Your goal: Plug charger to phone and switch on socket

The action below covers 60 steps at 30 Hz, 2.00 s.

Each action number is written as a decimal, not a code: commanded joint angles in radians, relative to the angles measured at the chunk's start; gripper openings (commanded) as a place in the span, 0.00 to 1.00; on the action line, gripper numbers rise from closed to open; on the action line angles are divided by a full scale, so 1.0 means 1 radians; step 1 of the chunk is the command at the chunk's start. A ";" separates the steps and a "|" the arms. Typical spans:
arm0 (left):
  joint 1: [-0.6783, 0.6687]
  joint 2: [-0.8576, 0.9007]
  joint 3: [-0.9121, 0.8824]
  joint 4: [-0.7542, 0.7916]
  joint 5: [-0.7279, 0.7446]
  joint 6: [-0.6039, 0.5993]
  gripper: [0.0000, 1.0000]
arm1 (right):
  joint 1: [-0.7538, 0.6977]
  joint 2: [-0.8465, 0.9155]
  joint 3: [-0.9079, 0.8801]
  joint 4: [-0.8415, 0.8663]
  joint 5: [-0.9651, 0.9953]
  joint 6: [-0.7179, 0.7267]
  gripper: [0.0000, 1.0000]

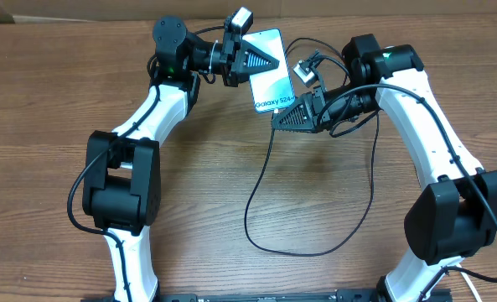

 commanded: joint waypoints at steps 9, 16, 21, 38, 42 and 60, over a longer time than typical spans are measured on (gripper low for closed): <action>-0.020 -0.008 0.032 0.005 0.043 -0.007 0.04 | -0.022 -0.027 0.025 0.011 -0.019 0.000 0.04; -0.020 -0.008 0.030 0.005 0.043 -0.006 0.04 | -0.046 -0.027 0.025 0.009 -0.019 0.000 0.03; -0.020 -0.008 0.030 0.005 0.043 -0.006 0.04 | -0.046 -0.027 0.025 0.010 -0.019 -0.001 0.03; -0.028 -0.008 0.029 0.005 0.043 -0.003 0.04 | -0.067 -0.027 0.025 -0.008 -0.003 -0.005 0.03; -0.028 -0.008 0.029 0.005 0.043 -0.003 0.04 | -0.068 -0.027 0.025 -0.012 0.011 -0.005 0.03; -0.028 -0.008 0.029 0.005 0.043 -0.003 0.04 | -0.095 -0.027 0.025 -0.012 0.015 -0.008 0.03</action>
